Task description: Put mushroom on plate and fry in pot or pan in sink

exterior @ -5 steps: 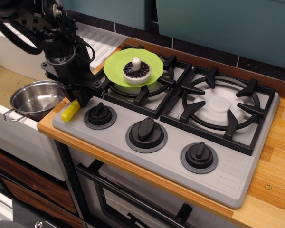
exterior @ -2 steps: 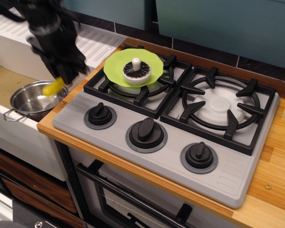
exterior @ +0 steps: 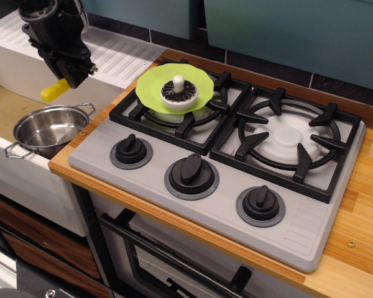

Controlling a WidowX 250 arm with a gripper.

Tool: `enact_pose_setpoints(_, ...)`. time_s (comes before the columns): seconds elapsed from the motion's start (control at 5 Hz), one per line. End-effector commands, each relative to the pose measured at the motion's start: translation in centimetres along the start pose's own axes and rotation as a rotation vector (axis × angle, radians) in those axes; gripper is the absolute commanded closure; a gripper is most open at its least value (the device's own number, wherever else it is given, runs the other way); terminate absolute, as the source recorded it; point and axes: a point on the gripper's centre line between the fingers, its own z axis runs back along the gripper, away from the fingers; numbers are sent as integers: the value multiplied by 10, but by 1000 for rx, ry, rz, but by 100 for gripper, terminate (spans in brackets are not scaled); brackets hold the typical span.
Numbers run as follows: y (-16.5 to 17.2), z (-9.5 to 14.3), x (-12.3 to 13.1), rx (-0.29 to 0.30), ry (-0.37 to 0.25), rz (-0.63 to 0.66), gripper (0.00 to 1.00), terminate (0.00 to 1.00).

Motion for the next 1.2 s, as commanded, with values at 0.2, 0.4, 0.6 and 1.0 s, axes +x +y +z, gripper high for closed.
enact_pose_setpoints(0.2, 26, -19, -1, -20, -67, -5, 100, 0)
enact_pose_setpoints(0.4, 30, -31, -4, -44, -82, -10, 100, 0)
enact_pose_setpoints(0.6, 34, -42, -4, -57, -102, -20, 100, 0)
enact_pose_setpoints(1.0, 31, -35, -5, -16, -108, -32, 0, 0)
